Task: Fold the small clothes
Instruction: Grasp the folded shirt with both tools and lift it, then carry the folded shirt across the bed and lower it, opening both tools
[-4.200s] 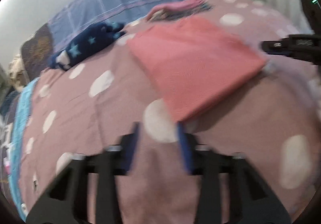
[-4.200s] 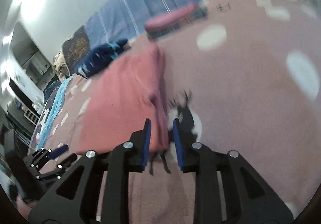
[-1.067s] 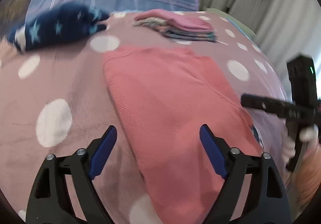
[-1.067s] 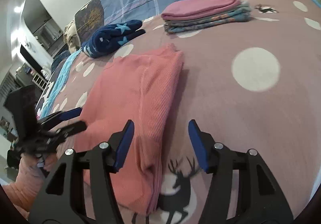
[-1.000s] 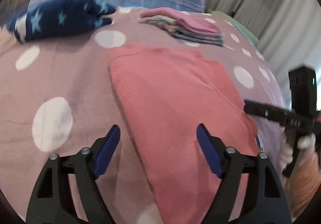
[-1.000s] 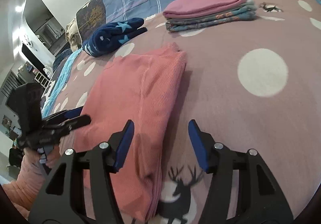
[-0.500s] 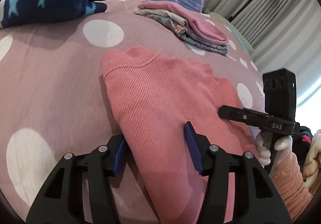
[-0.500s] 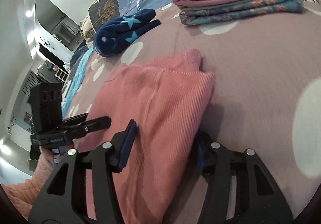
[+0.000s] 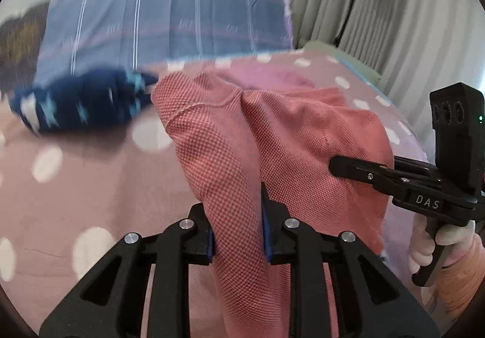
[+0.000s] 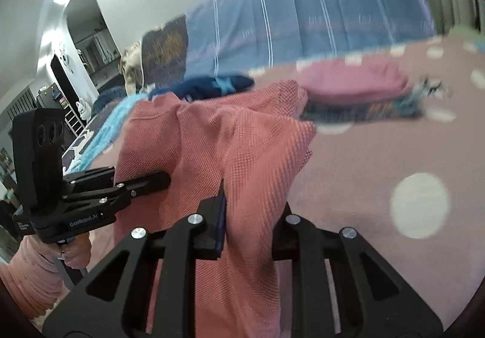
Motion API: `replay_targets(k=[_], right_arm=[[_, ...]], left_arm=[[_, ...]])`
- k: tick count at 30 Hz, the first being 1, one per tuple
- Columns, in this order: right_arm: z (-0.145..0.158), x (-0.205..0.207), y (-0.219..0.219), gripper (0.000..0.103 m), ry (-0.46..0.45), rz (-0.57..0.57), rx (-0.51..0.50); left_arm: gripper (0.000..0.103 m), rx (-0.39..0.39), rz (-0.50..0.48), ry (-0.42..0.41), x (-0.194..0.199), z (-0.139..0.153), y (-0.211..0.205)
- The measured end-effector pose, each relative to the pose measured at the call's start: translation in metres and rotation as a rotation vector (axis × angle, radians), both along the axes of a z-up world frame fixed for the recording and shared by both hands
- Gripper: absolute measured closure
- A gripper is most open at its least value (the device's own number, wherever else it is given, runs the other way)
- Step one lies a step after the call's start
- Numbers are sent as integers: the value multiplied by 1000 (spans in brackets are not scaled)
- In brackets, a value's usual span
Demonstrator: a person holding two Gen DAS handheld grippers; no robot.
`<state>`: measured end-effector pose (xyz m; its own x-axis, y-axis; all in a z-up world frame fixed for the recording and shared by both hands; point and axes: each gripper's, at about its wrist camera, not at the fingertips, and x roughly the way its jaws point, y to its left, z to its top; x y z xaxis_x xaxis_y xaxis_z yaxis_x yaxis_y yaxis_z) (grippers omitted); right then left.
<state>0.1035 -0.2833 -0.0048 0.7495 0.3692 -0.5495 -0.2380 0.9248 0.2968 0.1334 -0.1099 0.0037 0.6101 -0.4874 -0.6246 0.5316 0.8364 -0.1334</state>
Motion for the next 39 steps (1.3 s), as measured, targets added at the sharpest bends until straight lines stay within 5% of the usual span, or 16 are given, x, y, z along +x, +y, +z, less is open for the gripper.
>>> replay_targets(k=[12, 22, 39], right_arm=[[83, -160, -45, 84, -241, -185, -92], [95, -241, -126, 84, -266, -412, -147], [85, -259, -250, 84, -245, -801, -296]], left_arm=[[80, -36, -183, -242, -115, 88, -58], [80, -56, -400, -261, -162, 97, -158], [80, -19, -608, -266, -153, 90, -336]])
